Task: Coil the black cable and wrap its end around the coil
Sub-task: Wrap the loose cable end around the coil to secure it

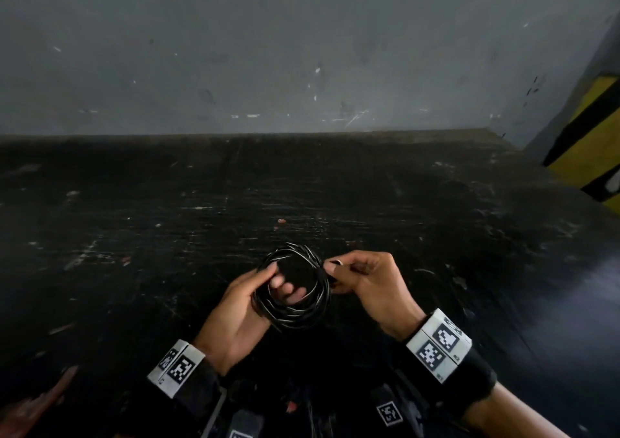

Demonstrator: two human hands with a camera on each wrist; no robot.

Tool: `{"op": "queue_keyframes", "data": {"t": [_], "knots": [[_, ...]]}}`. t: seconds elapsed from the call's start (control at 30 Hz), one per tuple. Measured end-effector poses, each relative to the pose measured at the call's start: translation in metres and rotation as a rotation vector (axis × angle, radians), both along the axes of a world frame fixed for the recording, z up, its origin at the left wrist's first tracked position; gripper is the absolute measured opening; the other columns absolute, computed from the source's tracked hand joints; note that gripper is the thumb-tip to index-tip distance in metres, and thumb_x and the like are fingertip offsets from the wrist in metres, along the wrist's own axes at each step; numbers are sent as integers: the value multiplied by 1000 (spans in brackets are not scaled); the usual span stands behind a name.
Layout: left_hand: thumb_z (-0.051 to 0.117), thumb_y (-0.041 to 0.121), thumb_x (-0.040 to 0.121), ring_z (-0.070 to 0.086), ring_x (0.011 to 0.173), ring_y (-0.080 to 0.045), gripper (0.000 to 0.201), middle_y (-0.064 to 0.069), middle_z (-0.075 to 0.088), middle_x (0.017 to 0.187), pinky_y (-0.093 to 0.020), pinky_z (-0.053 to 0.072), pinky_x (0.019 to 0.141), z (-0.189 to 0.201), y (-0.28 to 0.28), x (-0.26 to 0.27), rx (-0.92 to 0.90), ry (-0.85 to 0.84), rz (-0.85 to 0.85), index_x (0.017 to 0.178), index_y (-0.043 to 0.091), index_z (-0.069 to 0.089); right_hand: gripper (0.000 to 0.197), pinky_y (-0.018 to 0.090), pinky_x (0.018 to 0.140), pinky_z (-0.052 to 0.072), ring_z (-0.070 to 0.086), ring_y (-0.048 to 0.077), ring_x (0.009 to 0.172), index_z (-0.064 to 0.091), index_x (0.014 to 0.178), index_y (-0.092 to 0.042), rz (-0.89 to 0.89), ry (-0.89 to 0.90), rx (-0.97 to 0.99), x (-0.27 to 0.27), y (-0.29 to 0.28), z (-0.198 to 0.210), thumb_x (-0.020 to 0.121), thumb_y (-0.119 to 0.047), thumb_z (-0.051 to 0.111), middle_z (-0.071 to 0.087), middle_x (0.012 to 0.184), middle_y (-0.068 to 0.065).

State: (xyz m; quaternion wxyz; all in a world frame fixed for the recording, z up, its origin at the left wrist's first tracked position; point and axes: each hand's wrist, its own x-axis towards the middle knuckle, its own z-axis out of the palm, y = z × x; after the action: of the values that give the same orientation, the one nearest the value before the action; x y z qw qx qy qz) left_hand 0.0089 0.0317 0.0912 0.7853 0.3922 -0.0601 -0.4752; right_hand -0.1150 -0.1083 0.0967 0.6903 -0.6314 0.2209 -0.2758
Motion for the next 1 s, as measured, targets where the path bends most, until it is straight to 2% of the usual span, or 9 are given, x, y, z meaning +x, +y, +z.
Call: {"op": "queue_keyframes", "data": {"t": [0.1,0.23,0.4,0.47,0.57,0.7,0.77,0.9,1.0], "knots": [[54,12,79,28,32,-5,26,7,31,41,-23,37,49,6,-2,0,6,-33,8,53,13,54,7,25,61,59,70,18,67,71,84,4,47,22,62,-4,-1,-8,82,-1,66,75,76,9],[48,23,83,20,29,-4,24,9,25,40,-19,24,34,12,-4,0,132,-183,47,66,7,52,11,27,65,59,70,21,69,69,88,3,150,107,49,-12,-2,-11,84,-7,65,72,81,18],[48,41,93,27,29,-5,39,8,34,38,-18,20,33,16,-12,-6,419,-514,13,67,12,51,50,20,89,51,63,1,101,56,124,-26,263,302,-435,-14,-1,6,78,-37,71,68,109,-5],[49,42,93,30,31,-5,40,8,38,39,-18,21,33,16,-14,-9,428,-622,-78,65,14,50,55,17,86,51,61,0,101,49,129,-28,332,328,-590,-9,3,11,79,-38,70,65,113,-9],[52,47,90,44,43,-13,42,-2,49,50,-26,38,46,20,-11,-8,382,-753,-135,65,14,56,19,29,68,55,65,9,75,53,108,-22,321,357,-786,1,8,11,92,-33,53,68,88,-1],[53,51,87,69,72,-27,47,-15,72,74,-41,50,82,11,1,-4,367,-812,-50,71,10,69,16,37,70,55,66,16,72,51,99,-14,223,354,-683,4,9,-2,97,-28,44,70,81,6],[54,49,85,71,81,-31,50,-22,73,83,-43,52,86,1,5,-8,352,-728,-35,82,2,70,17,34,72,55,67,15,74,52,98,-10,201,348,-608,5,13,-7,98,-26,45,71,83,8],[55,40,90,48,45,-17,44,-6,50,53,-26,45,46,-9,6,-12,347,-534,64,61,7,52,21,39,79,55,67,17,82,56,96,-11,220,431,-559,7,22,-21,95,-30,48,70,91,8],[58,37,89,47,46,-11,38,-3,46,56,-20,33,42,-15,8,-9,465,-636,106,64,10,52,27,44,79,54,66,25,87,49,106,-17,303,575,-763,9,30,-20,89,-38,52,68,98,7]]}}
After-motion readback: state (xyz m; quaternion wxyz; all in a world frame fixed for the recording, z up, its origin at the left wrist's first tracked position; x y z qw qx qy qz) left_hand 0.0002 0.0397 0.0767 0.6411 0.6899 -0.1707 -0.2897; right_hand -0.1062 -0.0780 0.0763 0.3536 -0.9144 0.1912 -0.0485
